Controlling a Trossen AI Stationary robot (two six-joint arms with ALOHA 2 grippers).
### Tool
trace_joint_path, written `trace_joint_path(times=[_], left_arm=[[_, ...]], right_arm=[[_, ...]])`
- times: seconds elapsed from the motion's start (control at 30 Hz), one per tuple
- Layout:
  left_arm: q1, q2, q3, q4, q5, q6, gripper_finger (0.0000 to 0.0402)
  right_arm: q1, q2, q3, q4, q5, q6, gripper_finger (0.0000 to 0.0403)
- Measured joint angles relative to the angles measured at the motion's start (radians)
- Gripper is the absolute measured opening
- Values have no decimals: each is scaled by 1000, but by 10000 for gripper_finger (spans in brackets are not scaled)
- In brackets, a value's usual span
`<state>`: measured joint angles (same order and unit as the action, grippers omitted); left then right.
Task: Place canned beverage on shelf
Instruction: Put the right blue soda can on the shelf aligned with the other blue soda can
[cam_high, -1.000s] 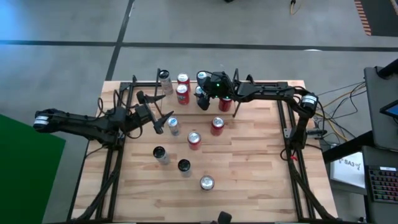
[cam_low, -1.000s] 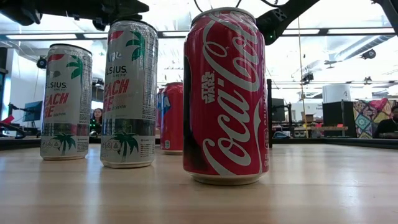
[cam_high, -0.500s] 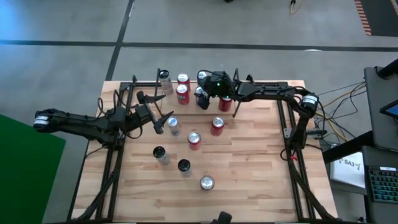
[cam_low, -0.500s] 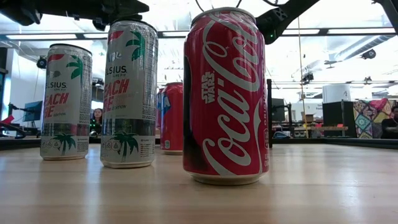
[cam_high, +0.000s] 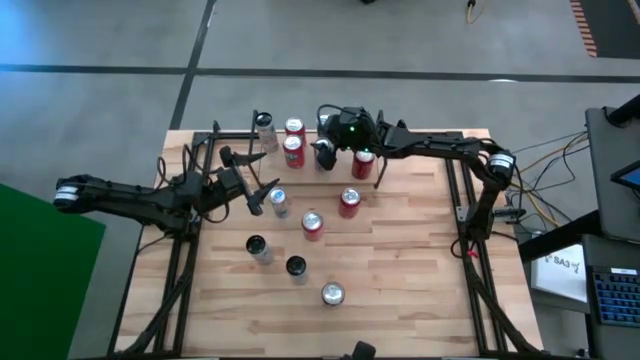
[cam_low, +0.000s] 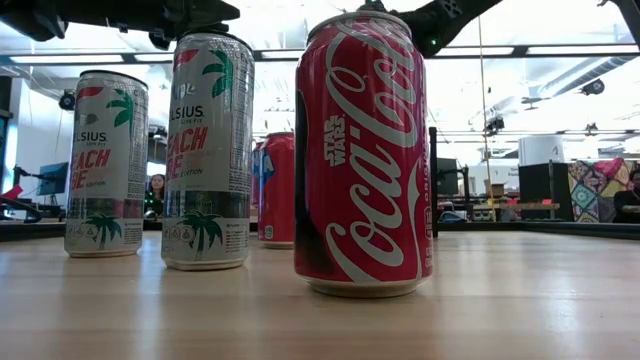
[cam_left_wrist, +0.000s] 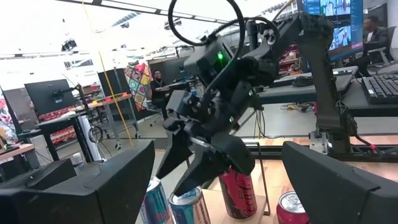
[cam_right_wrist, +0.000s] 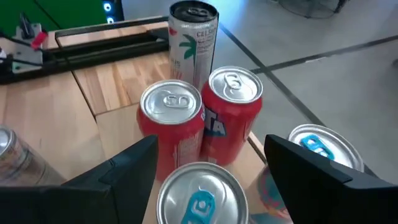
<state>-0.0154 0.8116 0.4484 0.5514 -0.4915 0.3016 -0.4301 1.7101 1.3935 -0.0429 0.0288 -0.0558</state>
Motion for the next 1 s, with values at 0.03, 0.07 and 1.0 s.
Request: trace_joint_path(times=[0.03,0.07,1.0], left_arm=[[-1,0,0,0,0,0,338],[-1,0,0,0,0,-1,338],[-1,0,0,-32,1,-15,338]], right_arm=[[0,-1,12,-20,0,0,281],[2,-3,27,-34,0,0,281],[129,39,144,-320,13,19,10]])
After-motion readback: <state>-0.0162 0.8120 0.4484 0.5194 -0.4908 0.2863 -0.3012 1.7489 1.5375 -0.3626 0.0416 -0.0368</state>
